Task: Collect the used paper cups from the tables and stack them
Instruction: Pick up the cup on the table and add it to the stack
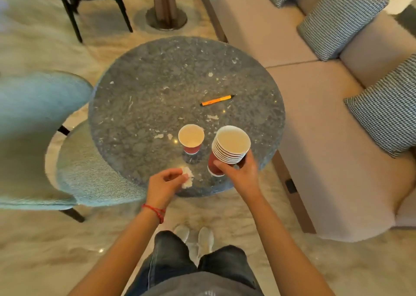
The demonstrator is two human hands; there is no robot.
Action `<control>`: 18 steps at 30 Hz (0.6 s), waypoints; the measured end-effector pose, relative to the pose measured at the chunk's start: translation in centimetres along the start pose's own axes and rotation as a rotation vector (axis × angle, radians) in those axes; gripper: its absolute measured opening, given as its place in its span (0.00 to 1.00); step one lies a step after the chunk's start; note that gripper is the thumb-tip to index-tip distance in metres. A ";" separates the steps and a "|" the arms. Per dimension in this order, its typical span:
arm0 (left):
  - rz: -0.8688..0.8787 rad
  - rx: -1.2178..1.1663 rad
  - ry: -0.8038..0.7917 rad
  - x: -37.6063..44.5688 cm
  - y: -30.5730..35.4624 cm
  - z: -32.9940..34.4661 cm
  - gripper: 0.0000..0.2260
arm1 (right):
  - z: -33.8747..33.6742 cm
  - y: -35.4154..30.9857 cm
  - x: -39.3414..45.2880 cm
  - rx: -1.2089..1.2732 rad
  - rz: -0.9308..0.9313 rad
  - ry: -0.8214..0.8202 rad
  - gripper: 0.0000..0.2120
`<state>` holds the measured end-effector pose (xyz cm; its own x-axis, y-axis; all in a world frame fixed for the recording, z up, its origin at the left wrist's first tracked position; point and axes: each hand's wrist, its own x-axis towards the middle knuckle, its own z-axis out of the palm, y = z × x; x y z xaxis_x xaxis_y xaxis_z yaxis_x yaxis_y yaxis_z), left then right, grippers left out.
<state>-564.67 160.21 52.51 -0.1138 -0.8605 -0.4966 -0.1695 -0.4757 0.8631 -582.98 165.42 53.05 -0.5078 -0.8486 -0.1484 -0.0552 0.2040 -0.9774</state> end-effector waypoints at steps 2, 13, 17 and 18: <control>0.005 -0.027 0.049 0.1 0.2 -0.4 0.10 | 0.8 -0.6 1.2 0.016 -0.015 -0.031 0.33; 0.000 -0.109 0.178 2.8 1.3 -2.8 0.07 | 5.9 -2.2 8.1 -0.007 -0.082 -0.114 0.30; -0.028 -0.123 0.211 3.9 1.3 -3.5 0.06 | 7.2 -1.3 9.0 -0.037 -0.065 -0.167 0.31; -0.030 -0.117 0.220 4.1 1.3 -3.6 0.06 | 7.5 -1.0 9.1 -0.047 -0.061 -0.182 0.31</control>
<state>-561.83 155.35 51.95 0.1073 -0.8588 -0.5009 -0.0532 -0.5081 0.8597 -581.09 153.89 51.55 -0.3387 -0.9334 -0.1185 -0.1237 0.1690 -0.9778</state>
